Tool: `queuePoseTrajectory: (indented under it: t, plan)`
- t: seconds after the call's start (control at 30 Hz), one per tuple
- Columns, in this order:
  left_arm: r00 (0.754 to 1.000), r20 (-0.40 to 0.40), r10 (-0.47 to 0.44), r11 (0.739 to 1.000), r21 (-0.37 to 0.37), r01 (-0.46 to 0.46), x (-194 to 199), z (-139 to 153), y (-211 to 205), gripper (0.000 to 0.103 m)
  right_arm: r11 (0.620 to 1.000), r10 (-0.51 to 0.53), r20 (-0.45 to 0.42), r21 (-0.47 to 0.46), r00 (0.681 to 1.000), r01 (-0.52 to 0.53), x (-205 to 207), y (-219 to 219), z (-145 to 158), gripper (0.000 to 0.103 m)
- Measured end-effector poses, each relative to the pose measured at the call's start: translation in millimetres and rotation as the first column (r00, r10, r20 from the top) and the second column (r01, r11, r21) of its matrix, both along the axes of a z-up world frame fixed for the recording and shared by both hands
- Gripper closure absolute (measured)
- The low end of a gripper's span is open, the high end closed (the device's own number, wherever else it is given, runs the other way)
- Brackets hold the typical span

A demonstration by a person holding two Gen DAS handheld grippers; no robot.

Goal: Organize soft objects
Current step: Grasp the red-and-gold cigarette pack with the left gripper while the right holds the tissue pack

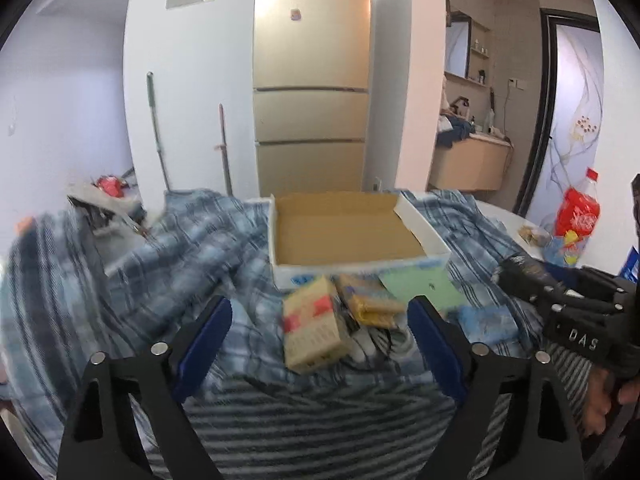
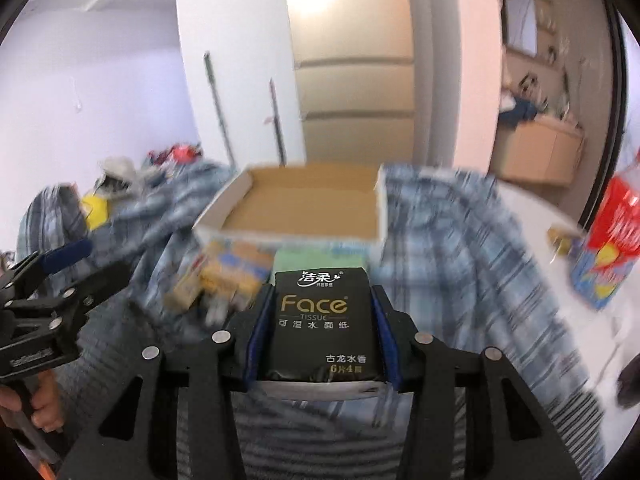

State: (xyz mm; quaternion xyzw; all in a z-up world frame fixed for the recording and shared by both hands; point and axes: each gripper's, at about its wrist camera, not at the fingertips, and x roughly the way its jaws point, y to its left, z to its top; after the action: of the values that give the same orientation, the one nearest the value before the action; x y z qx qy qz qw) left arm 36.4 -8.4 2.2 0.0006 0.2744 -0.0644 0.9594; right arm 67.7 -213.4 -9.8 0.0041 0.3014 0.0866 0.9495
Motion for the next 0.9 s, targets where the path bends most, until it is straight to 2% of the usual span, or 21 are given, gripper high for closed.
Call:
queuePoseTrajectory:
  t: [0.1, 0.2, 0.27, 0.3, 0.43, 0.5, 0.57, 0.77, 0.9]
  plan:
    - [1.000, 0.028, 0.015, 1.000, 0.012, -0.015, 9, 14, 3, 0.021, 1.000, 0.013, 0.038, 0.005, 0.999, -0.013, 4, 3, 19, 0.057]
    - [0.998, 0.055, 0.025, 0.999, 0.030, -0.027, 22, 26, 2, 0.025, 1.000, 0.015, 0.130, -0.019, 0.991, -0.013, 3, 13, 36, 0.057]
    - [0.999, 0.043, 0.009, 1.000, 0.025, -0.010, 33, 29, 1, 0.028, 1.000, 0.027, 0.177, -0.006, 0.984, -0.027, 3, 18, 44, 0.057]
    - [1.000, 0.028, 0.002, 1.000, 0.012, -0.002, 38, 29, 2, 0.034, 1.000, 0.030, 0.200, 0.002, 0.979, -0.031, 3, 21, 46, 0.057]
    - [0.999, -0.041, -0.014, 0.993, -0.120, 0.009, 50, 15, 15, 0.038, 0.999, 0.019, 0.272, 0.035, 0.962, -0.029, 1, 26, 37, 0.057]
    - [0.998, -0.057, -0.012, 0.992, -0.124, 0.005, 54, 5, 17, 0.039, 0.999, 0.016, 0.272, 0.027, 0.962, -0.024, 3, 28, 27, 0.057]
    - [0.995, -0.099, -0.032, 0.993, -0.115, 0.021, 61, -8, 18, 0.046, 1.000, 0.013, 0.256, 0.018, 0.967, -0.018, 8, 28, 18, 0.057]
    - [0.966, -0.247, -0.080, 0.986, -0.159, 0.041, 80, -49, 20, 0.047, 1.000, 0.014, 0.208, 0.020, 0.978, -0.018, 18, 20, 0, 0.057]
    - [0.951, -0.294, -0.096, 0.985, -0.164, 0.048, 84, -63, 16, 0.047, 1.000, 0.015, 0.220, -0.008, 0.975, -0.014, 17, 20, -9, 0.057]
